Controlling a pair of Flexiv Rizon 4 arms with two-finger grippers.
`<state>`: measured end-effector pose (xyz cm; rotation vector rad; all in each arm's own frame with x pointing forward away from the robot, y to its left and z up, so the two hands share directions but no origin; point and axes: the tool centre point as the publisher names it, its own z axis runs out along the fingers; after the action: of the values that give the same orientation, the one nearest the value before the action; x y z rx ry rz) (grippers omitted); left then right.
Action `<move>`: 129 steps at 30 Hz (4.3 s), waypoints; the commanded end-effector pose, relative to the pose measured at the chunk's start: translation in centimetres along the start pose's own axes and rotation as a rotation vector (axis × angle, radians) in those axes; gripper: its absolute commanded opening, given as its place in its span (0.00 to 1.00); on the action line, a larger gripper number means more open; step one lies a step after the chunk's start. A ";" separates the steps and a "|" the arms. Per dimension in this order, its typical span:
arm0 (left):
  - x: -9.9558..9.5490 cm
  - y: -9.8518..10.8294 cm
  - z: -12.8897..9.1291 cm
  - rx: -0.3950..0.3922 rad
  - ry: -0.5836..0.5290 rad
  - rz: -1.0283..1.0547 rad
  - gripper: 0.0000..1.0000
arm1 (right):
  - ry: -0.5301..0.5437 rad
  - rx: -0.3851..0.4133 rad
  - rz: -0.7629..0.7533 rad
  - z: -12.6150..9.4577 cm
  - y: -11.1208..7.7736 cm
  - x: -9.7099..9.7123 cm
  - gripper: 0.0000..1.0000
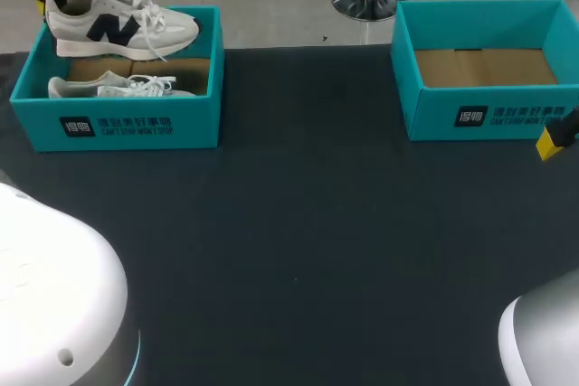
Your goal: Take the shoe out of the shoebox, open the shoe tongue, remove and reinsert the insole, then place the shoe into the shoebox
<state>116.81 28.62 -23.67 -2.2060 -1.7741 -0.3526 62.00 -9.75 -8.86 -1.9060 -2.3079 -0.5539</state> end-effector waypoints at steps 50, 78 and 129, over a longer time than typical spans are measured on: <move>-2.6 -3.2 1.3 -0.075 -0.030 0.057 1.00 | -0.001 0.006 0.001 -0.1 0.3 0.0 1.00; -3.9 -12.7 2.4 0.054 -0.234 0.038 1.00 | -0.001 0.006 0.001 -0.1 0.3 0.0 1.00; -7.9 -9.9 9.0 -0.020 -0.348 -0.194 1.00 | -0.001 0.006 0.001 -0.1 0.3 0.0 1.00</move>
<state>105.32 26.75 -33.78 -2.2198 -2.1808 -0.0229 62.00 -9.75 -8.86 -1.9060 -2.3079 -0.5538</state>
